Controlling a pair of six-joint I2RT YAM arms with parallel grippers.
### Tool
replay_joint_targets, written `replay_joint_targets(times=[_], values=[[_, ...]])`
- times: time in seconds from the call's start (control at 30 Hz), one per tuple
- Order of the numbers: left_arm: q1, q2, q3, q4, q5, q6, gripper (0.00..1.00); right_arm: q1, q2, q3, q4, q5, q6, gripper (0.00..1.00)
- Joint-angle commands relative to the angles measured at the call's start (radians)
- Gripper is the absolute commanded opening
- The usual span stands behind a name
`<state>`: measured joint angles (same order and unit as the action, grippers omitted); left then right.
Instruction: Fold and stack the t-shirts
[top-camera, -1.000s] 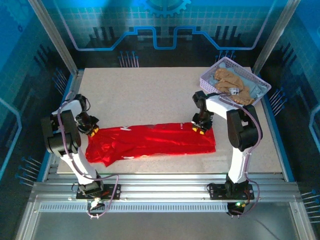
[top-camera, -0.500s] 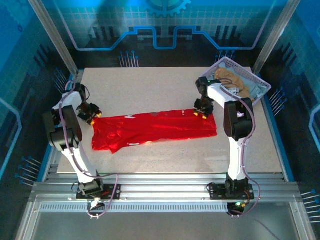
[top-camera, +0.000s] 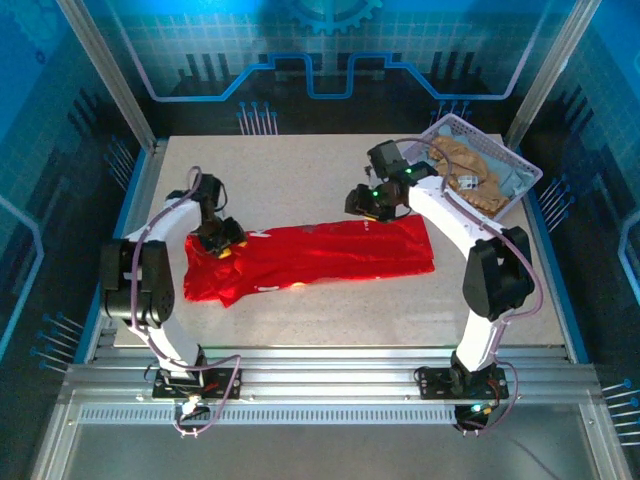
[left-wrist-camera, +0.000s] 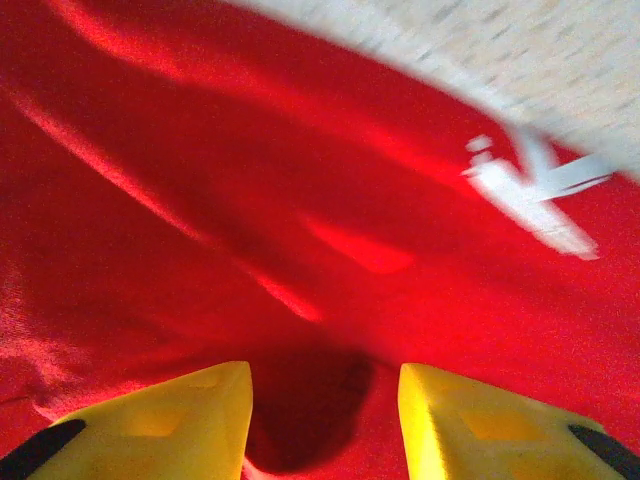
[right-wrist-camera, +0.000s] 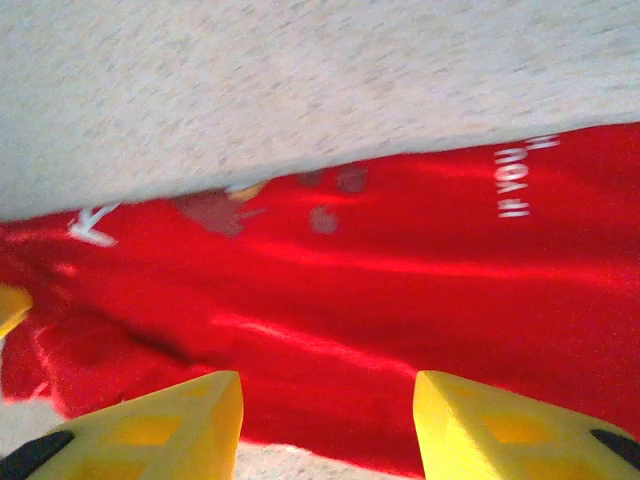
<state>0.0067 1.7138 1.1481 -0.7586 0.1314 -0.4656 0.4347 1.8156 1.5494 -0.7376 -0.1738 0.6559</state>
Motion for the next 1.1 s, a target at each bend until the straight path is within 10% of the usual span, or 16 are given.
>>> replay_joint_targets(times=[0.0,0.5,0.77,1.07], values=[[0.001,-0.001,-0.024,-0.027,0.026,0.07,0.43,0.019,-0.033,-0.022,0.042,-0.117,-0.013,0.5],[-0.068,-0.146,-0.122,-0.105,0.081,0.015,0.01,0.017,-0.047,-0.062,0.039,-0.101,0.004,0.48],[-0.186,-0.196,-0.181,-0.176,0.185,-0.14,0.02,0.011,-0.056,-0.092,0.047,-0.105,0.003,0.47],[-0.351,-0.201,-0.251,-0.121,0.353,-0.339,0.32,-0.001,-0.08,-0.135,0.041,-0.102,-0.004,0.47]])
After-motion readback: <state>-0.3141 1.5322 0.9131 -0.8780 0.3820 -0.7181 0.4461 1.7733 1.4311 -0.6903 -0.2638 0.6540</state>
